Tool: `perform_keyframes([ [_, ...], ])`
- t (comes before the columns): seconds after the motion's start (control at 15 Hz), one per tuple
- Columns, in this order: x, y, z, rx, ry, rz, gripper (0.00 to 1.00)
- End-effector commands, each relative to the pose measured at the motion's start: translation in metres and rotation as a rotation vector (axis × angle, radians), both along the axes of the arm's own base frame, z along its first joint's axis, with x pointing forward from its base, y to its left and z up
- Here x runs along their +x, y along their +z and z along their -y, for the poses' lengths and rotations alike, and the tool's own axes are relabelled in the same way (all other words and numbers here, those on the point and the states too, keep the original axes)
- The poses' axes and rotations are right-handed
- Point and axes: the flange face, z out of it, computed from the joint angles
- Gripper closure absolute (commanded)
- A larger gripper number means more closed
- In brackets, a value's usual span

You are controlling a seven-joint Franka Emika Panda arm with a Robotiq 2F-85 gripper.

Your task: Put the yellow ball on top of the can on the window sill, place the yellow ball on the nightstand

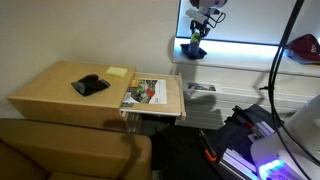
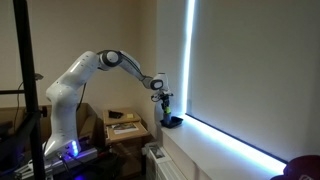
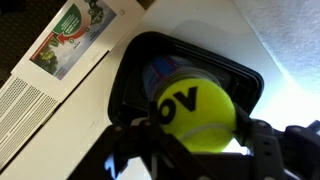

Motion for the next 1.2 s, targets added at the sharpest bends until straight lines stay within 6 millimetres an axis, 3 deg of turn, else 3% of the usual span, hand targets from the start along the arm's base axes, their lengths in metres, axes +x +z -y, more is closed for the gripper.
perform_keyframes([
  [0.0, -0.001, -0.006, 0.006, -0.004, -0.014, -0.004, 0.07],
  [0.13, -0.004, -0.003, 0.008, 0.002, -0.014, -0.011, 0.00],
  [0.67, -0.008, 0.015, -0.015, 0.037, -0.040, -0.112, 0.00],
  [1.13, 0.001, 0.026, -0.033, 0.013, -0.129, -0.119, 0.00],
])
